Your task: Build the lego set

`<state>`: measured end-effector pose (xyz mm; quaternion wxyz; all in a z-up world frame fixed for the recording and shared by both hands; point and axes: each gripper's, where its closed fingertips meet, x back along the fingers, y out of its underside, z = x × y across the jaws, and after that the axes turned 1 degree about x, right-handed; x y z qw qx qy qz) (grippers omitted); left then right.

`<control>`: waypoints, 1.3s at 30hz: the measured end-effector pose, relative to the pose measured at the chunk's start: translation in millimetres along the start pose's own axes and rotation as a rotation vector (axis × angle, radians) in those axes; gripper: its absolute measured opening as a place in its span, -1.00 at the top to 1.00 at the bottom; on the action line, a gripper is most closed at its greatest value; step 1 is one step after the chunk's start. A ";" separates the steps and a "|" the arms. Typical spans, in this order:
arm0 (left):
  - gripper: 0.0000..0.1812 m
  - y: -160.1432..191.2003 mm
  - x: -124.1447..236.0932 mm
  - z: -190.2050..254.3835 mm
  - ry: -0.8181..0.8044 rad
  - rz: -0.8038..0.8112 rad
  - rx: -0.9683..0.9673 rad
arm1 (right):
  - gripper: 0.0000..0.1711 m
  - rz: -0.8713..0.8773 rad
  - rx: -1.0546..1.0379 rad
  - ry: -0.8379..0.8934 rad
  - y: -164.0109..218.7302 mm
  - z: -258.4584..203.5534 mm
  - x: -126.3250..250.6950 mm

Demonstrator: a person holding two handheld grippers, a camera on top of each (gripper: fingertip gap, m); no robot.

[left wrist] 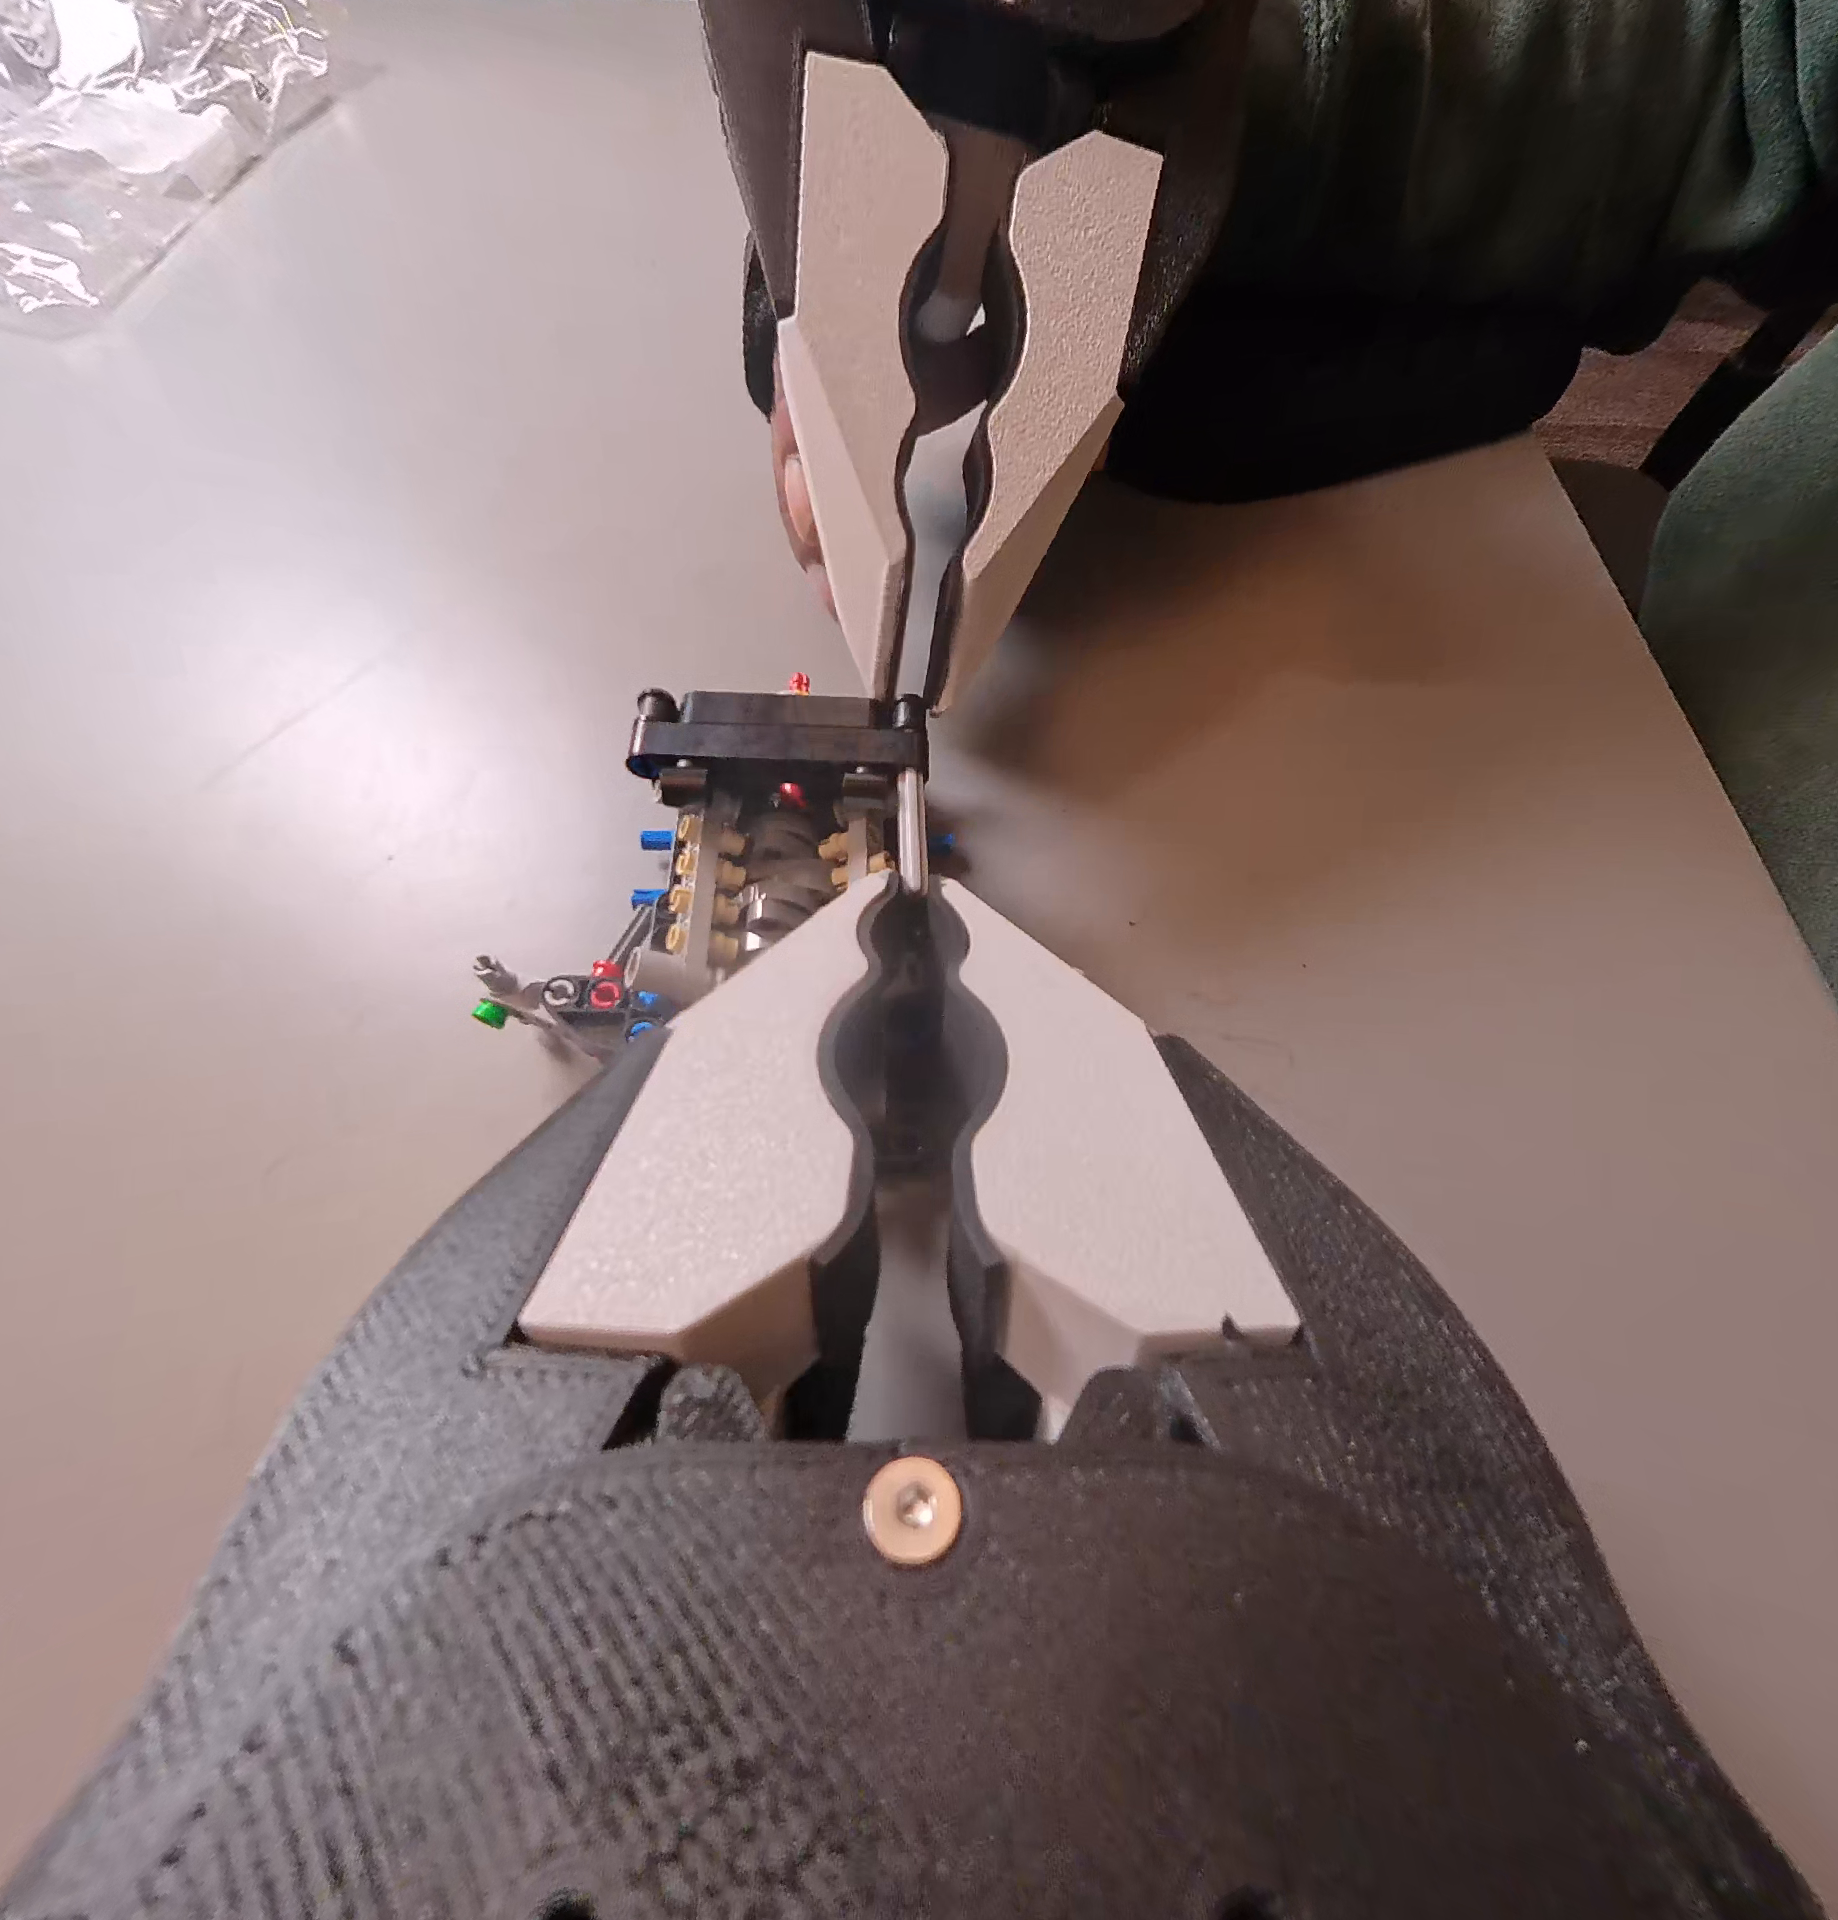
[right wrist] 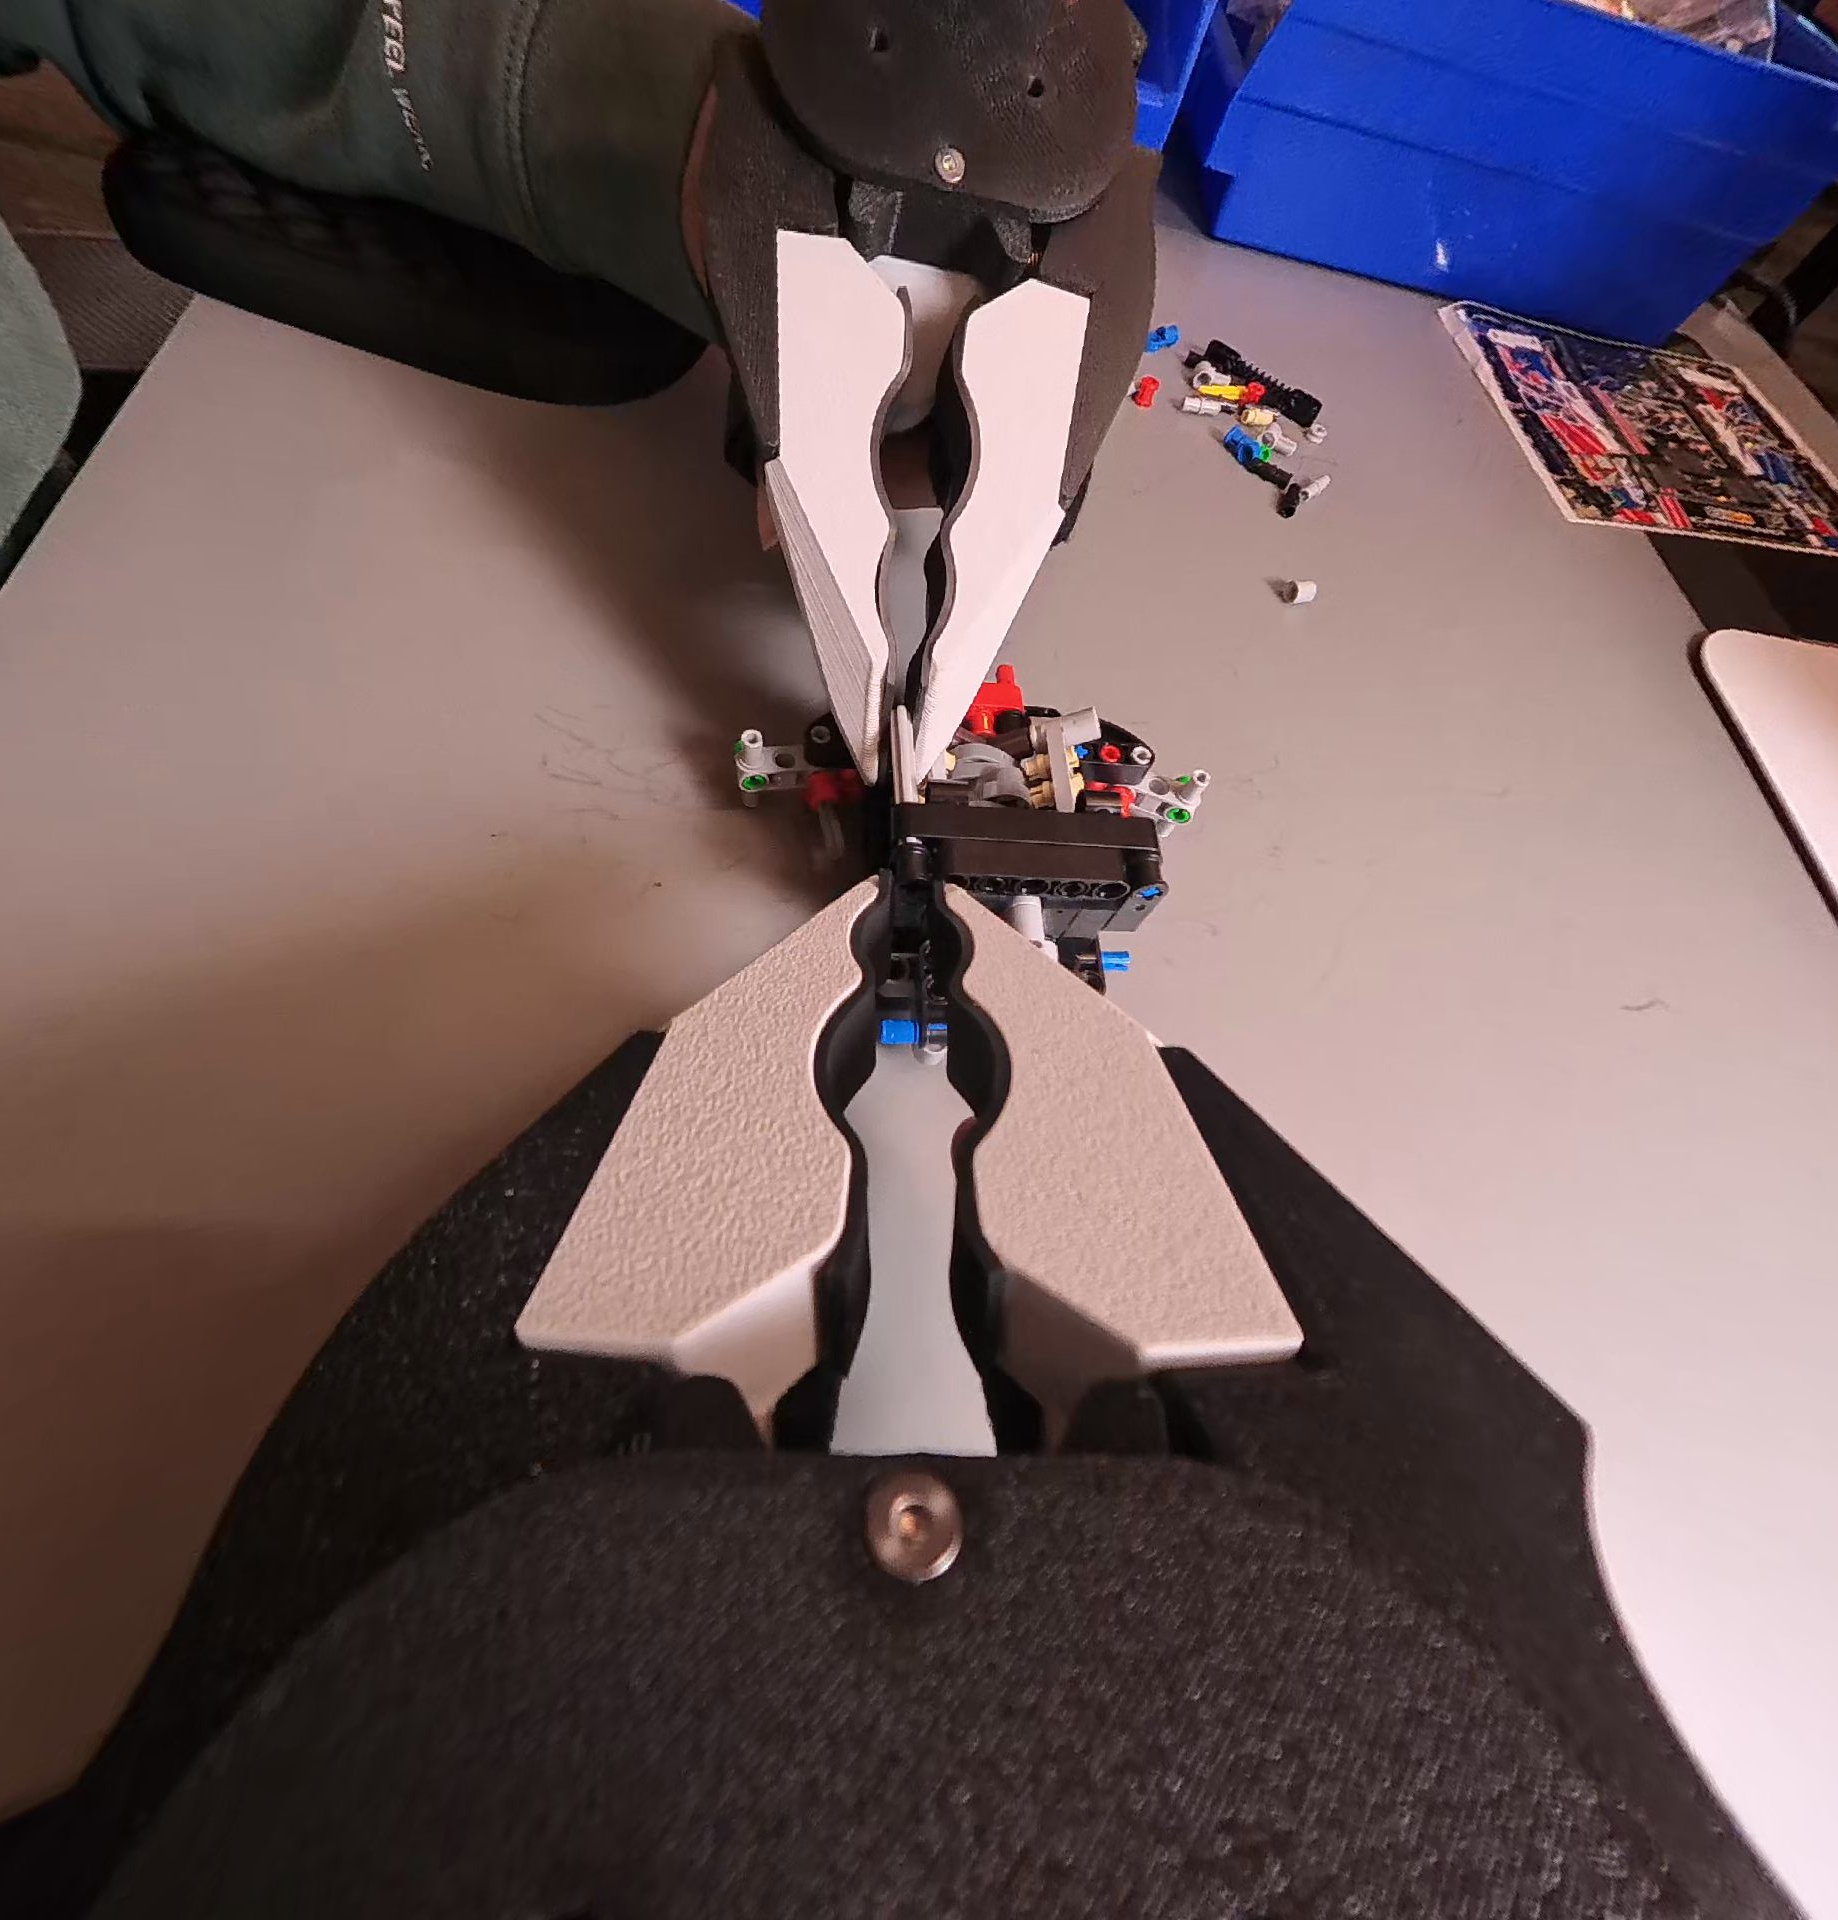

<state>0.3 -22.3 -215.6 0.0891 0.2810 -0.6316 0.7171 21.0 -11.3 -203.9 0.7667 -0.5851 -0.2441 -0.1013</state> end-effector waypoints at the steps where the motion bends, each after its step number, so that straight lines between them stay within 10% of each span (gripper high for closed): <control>1: 0.98 0.1 0.1 -0.3 -0.002 0.000 0.001 | 1.00 0.000 0.002 -0.001 -0.1 -0.1 1.0; 39: 0.98 -1.5 -2.7 -1.1 0.034 -0.011 0.022 | 1.00 0.021 0.046 0.033 -4.8 2.2 3.4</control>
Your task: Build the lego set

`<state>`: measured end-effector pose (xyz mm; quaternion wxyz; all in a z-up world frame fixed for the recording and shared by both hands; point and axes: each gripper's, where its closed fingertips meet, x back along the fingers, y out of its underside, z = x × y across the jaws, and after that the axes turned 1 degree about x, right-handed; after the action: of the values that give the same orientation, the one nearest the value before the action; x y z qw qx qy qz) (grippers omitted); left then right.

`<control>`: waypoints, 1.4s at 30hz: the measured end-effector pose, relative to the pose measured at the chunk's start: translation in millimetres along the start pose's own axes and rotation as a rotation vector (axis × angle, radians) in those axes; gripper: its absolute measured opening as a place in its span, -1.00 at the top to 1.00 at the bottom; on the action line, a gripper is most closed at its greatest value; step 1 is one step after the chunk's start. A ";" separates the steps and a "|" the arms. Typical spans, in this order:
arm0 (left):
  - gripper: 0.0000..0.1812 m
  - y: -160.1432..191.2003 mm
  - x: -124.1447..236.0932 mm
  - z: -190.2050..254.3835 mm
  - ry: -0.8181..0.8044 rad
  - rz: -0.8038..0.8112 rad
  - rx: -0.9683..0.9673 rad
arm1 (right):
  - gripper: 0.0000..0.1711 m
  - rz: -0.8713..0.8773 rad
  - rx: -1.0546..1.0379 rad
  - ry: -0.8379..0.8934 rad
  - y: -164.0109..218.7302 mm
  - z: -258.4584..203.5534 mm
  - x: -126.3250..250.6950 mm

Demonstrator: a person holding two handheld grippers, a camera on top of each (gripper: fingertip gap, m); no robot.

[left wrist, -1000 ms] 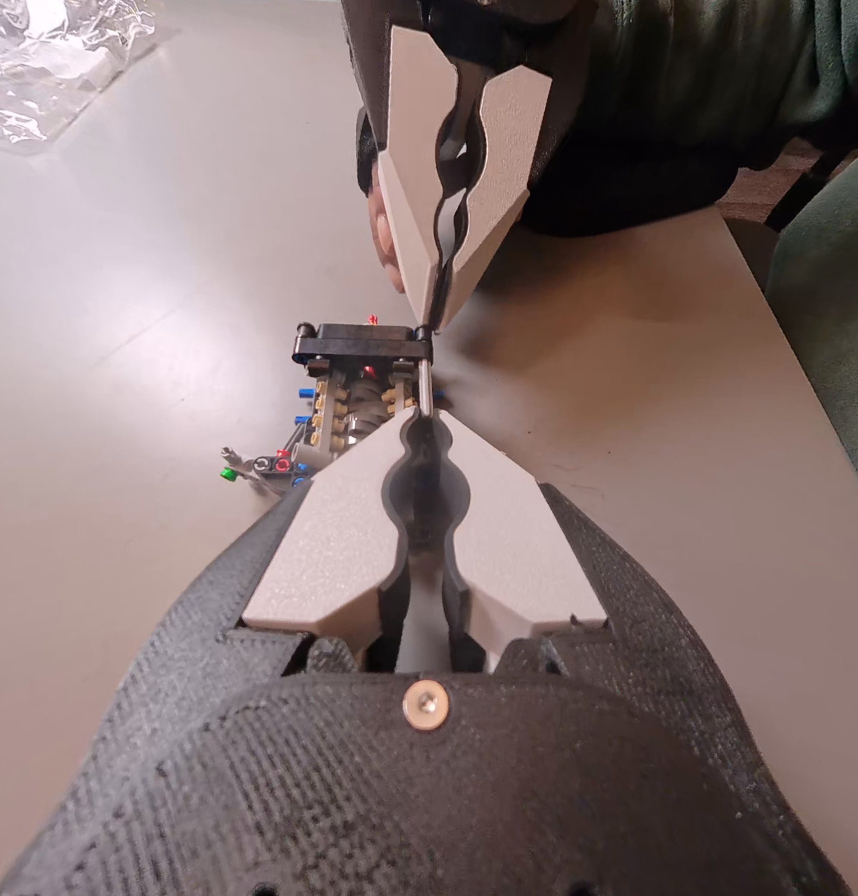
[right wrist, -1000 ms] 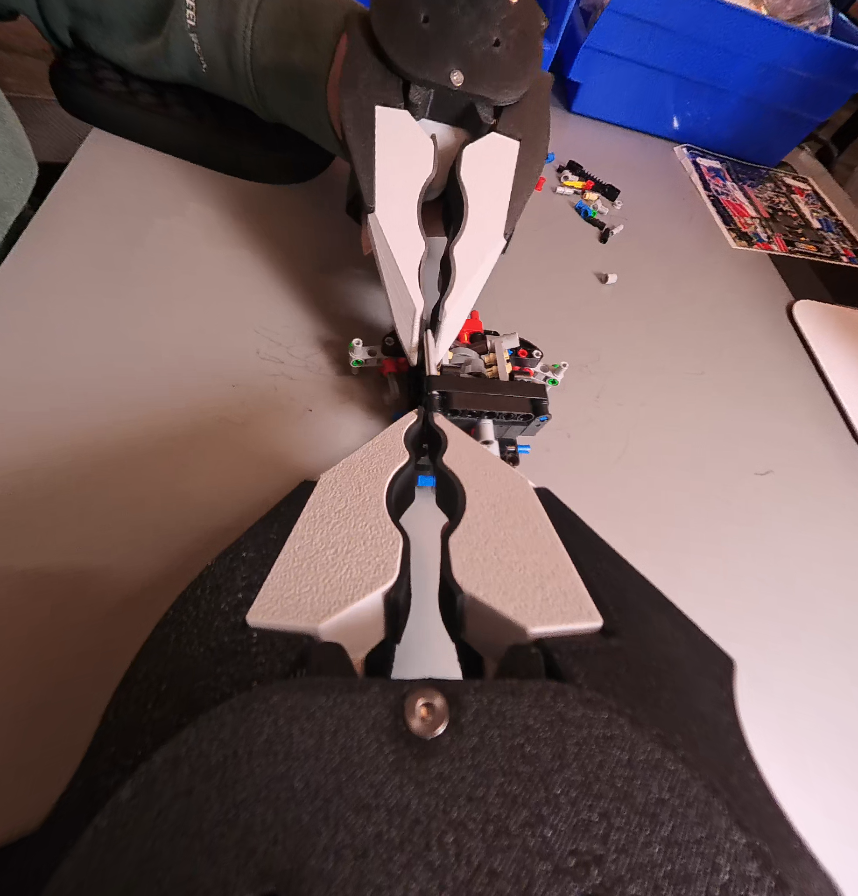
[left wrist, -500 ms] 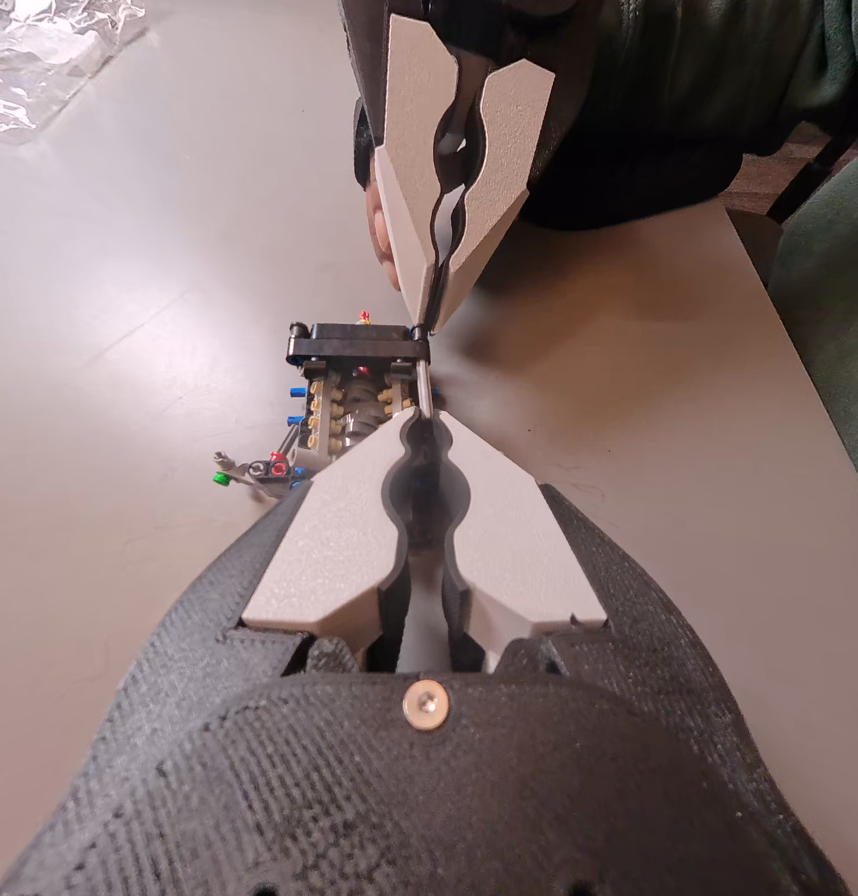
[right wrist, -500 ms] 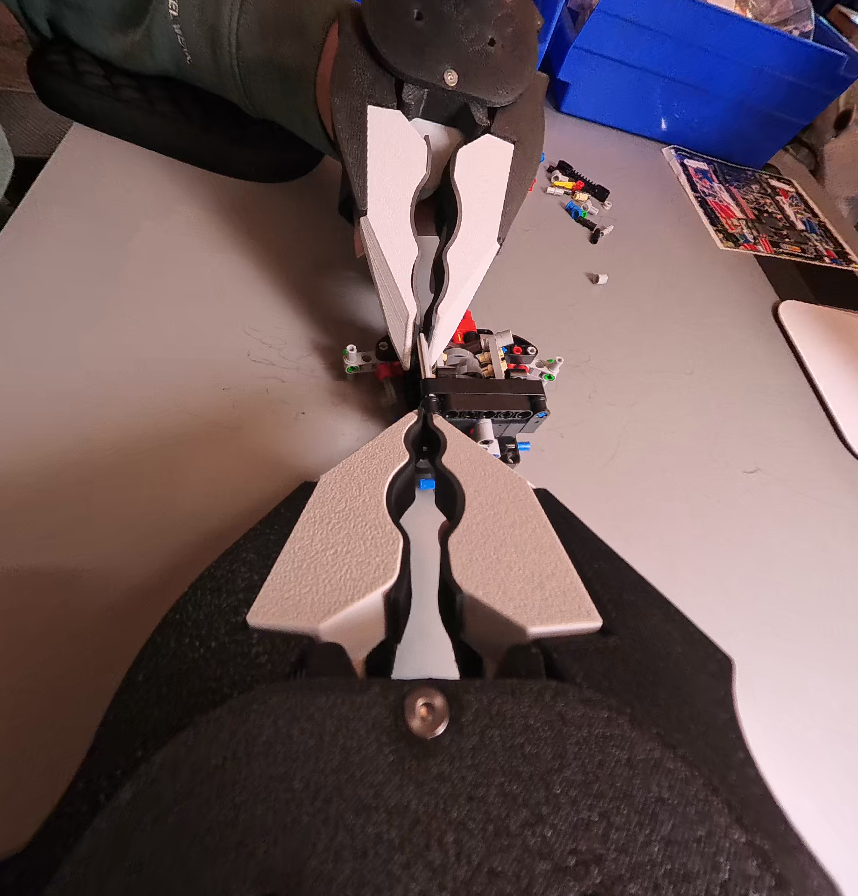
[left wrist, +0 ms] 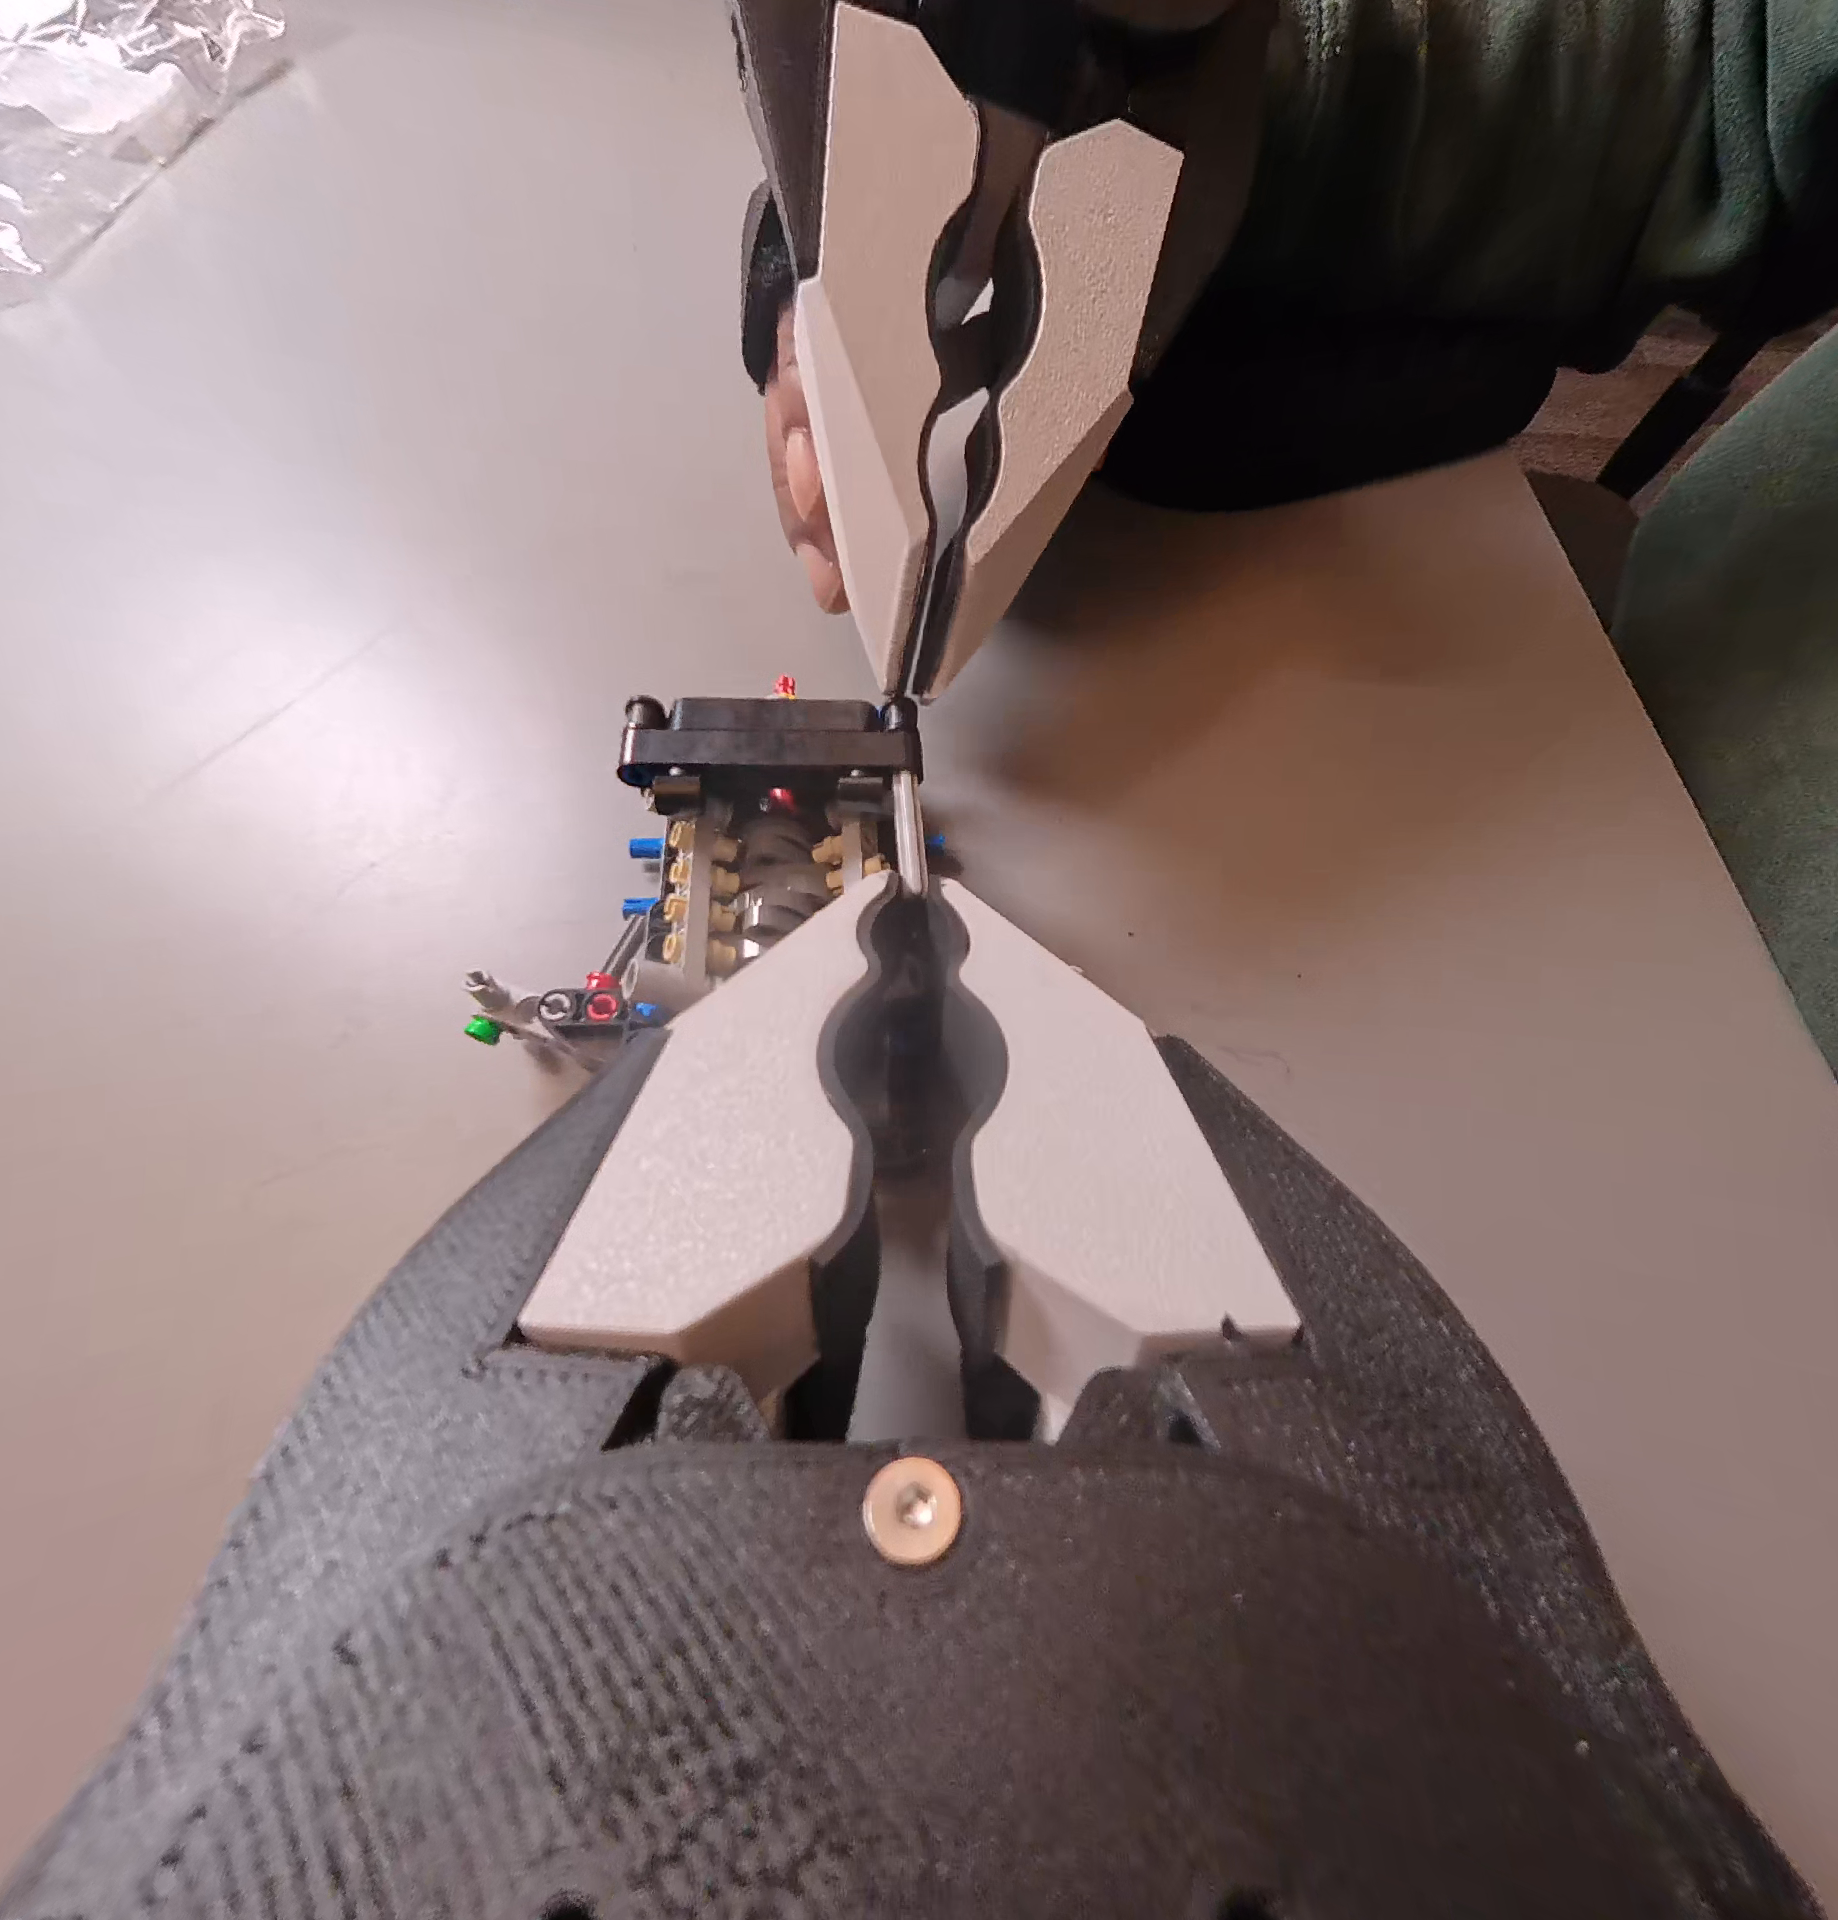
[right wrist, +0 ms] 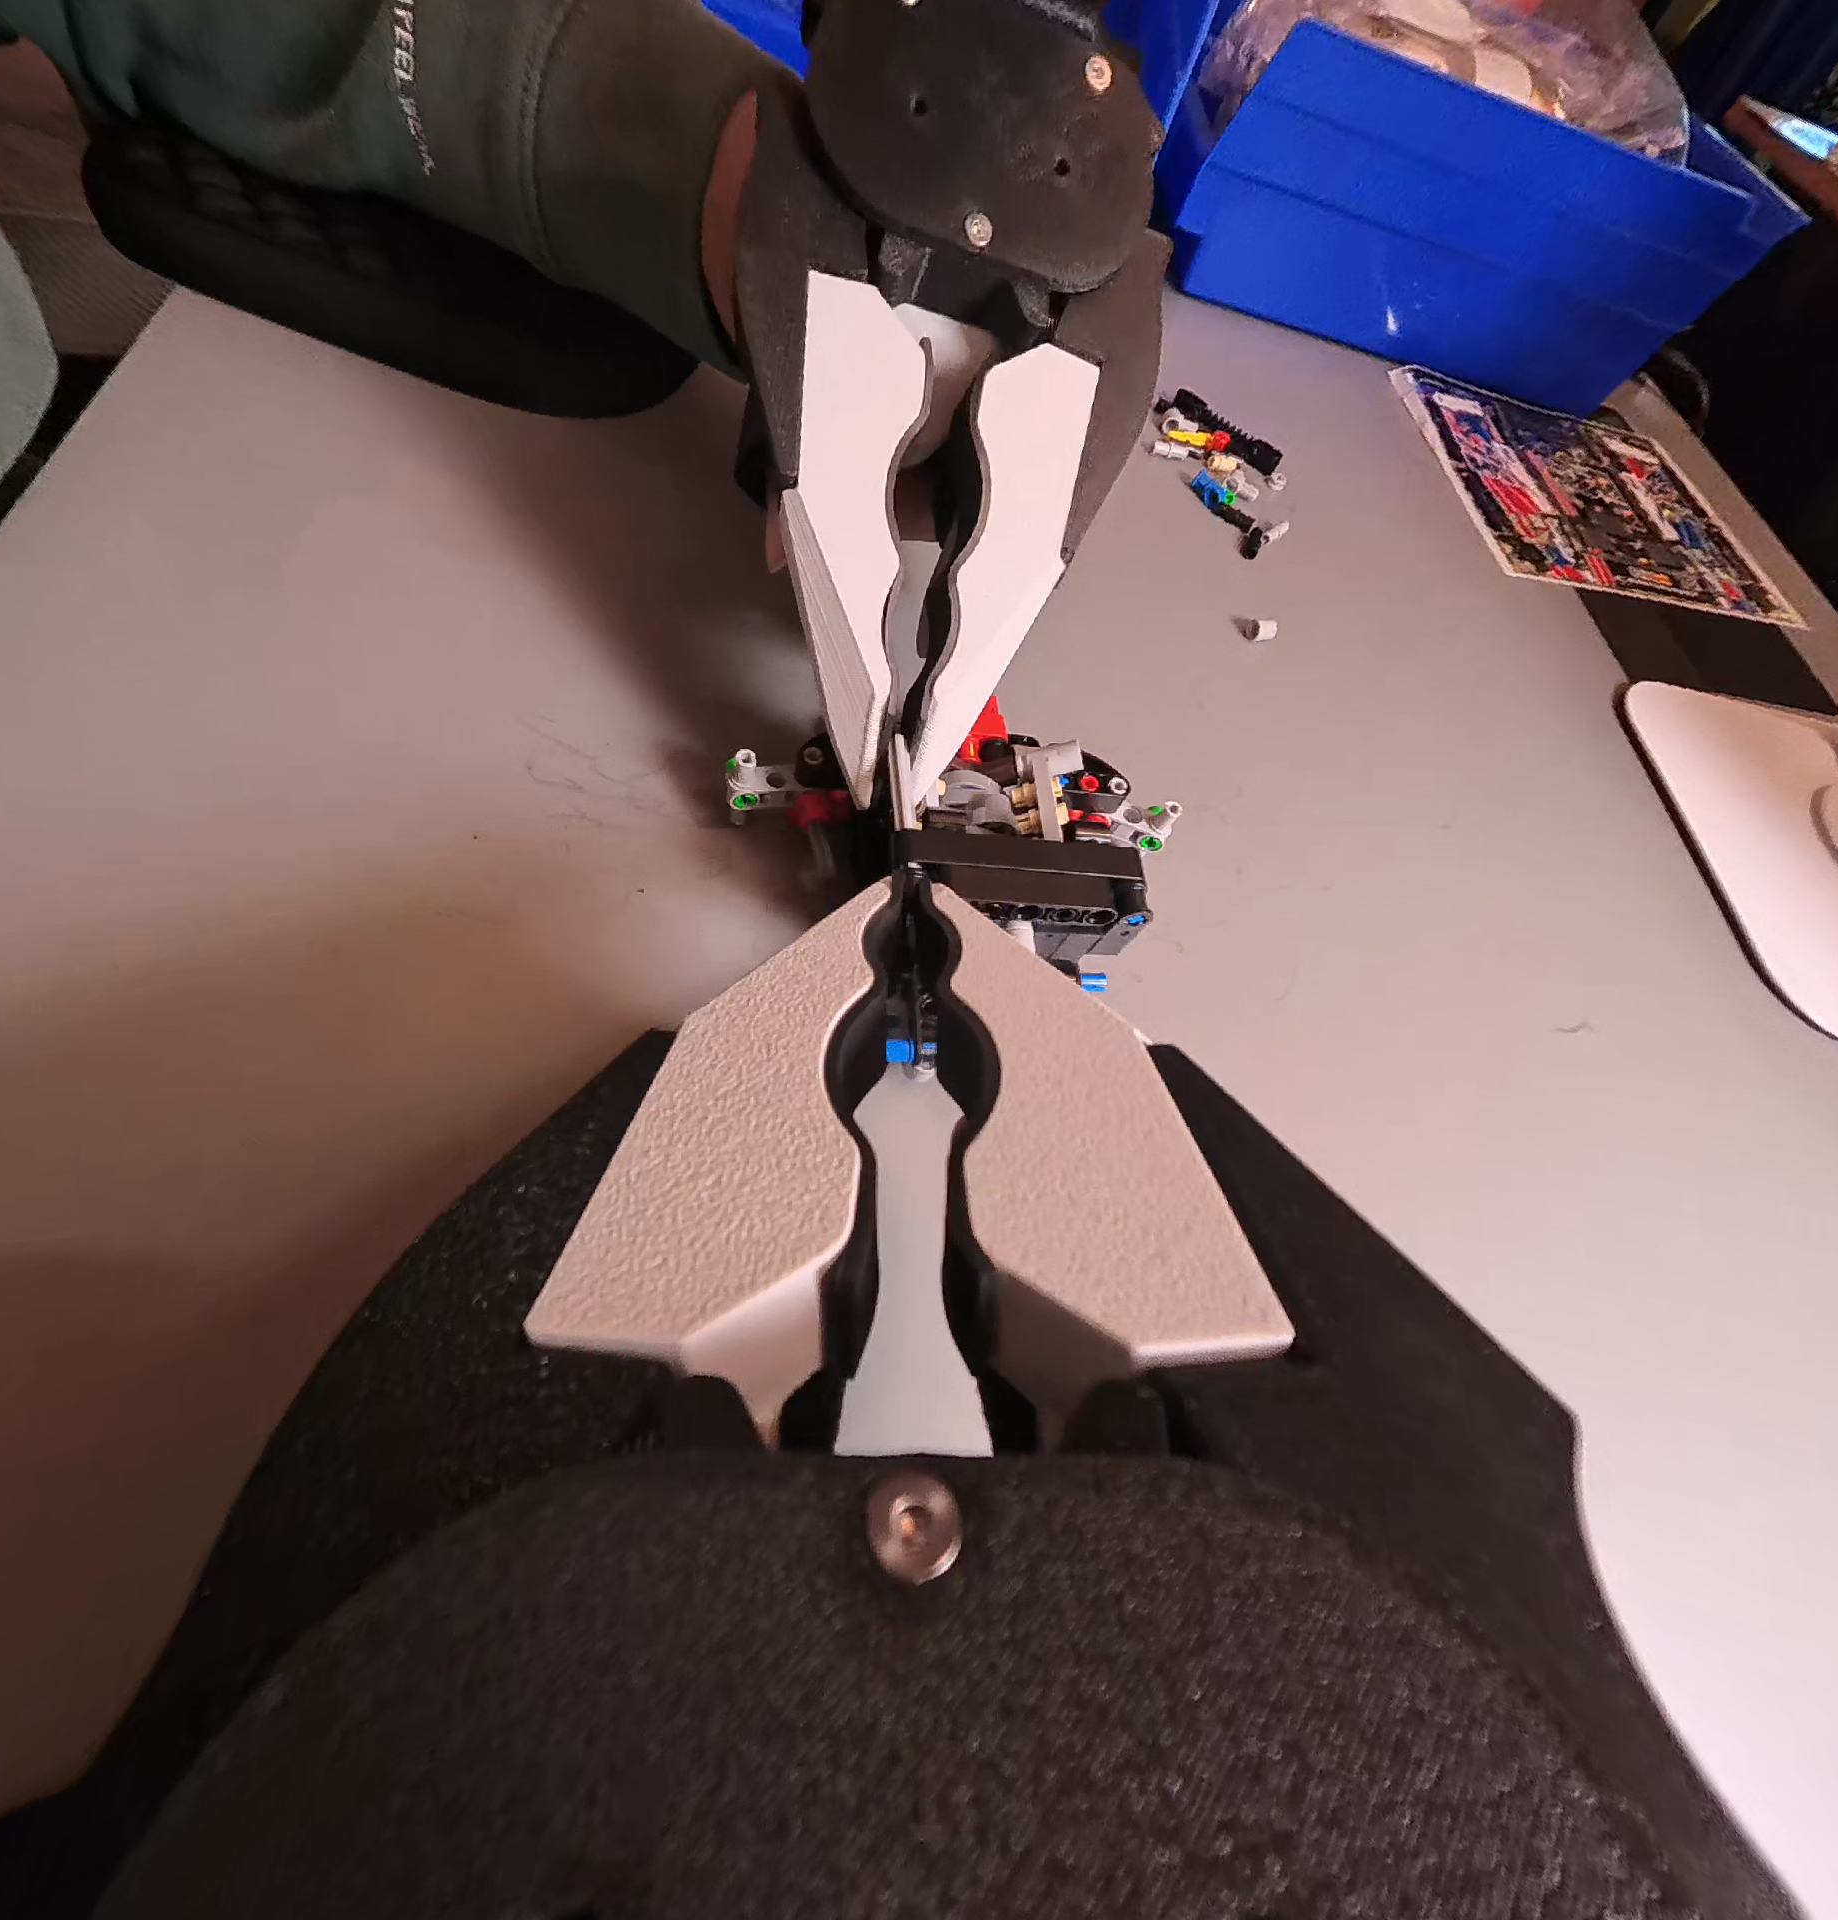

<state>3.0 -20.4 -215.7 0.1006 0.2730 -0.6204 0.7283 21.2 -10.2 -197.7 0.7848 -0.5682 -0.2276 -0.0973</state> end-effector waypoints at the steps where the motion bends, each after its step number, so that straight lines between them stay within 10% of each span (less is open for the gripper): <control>1: 0.98 0.0 -0.1 0.0 0.000 0.001 0.001 | 1.00 -0.002 0.003 0.001 0.1 0.0 0.0; 42: 0.99 -3.5 -4.5 -3.2 0.031 -0.003 0.031 | 0.98 -0.128 0.128 0.042 2.9 1.6 -2.8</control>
<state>7.5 -15.7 -215.4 0.1071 0.2641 -0.6071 0.7418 19.5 -8.1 -201.1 0.8162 -0.4991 -0.2526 -0.1446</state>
